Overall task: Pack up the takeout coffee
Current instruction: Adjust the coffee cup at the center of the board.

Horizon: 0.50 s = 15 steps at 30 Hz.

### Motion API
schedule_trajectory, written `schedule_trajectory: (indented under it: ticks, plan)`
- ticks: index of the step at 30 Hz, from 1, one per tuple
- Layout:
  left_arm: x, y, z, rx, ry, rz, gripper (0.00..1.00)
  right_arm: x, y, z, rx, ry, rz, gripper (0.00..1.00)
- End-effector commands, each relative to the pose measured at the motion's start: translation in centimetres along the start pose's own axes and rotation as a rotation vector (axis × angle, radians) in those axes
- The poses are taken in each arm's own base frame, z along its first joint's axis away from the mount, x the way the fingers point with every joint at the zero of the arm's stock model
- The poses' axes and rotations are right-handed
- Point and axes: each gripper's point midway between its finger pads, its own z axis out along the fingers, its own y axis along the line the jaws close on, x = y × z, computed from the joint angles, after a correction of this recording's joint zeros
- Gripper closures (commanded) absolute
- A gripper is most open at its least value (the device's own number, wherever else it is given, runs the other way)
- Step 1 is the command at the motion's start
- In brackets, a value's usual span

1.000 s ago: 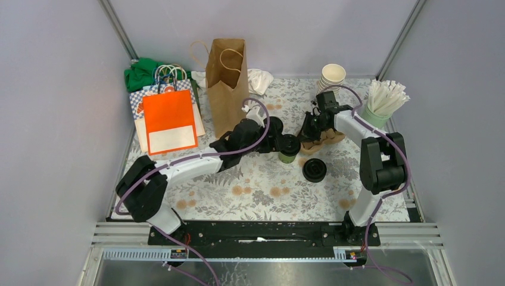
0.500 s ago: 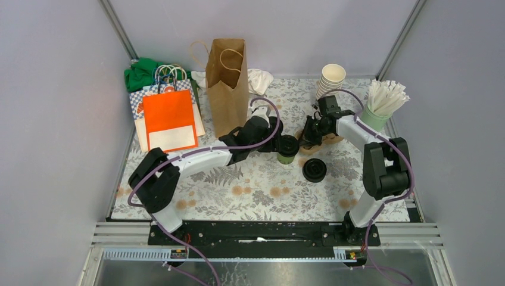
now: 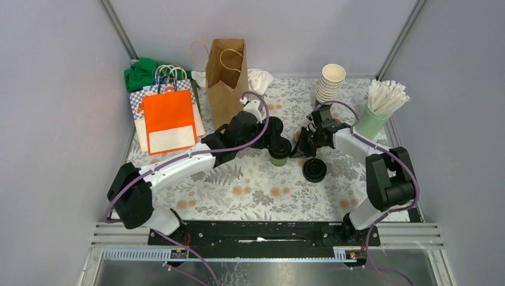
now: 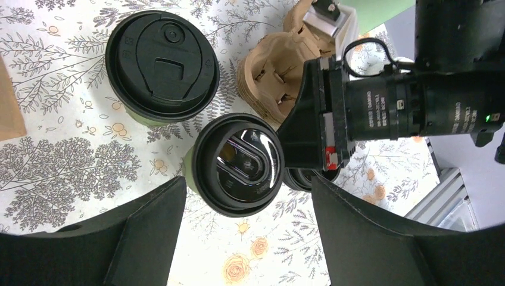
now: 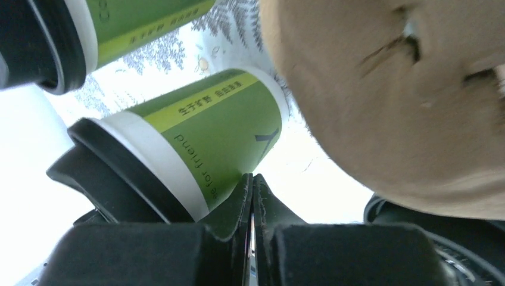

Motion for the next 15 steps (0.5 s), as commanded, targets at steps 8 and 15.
schedule_trajectory:
  ticks: [8, 15]
  plan:
    - [0.1, 1.0, -2.8, -0.002, 0.001, 0.033, 0.19, 3.7, 4.4, 0.1, -0.093, -0.030, -0.017, 0.98]
    - [-0.2, 1.9, -3.9, -0.006, -0.014, 0.007, 0.23, 2.9, 2.9, -1.8, 0.015, -0.107, -0.061, 0.90]
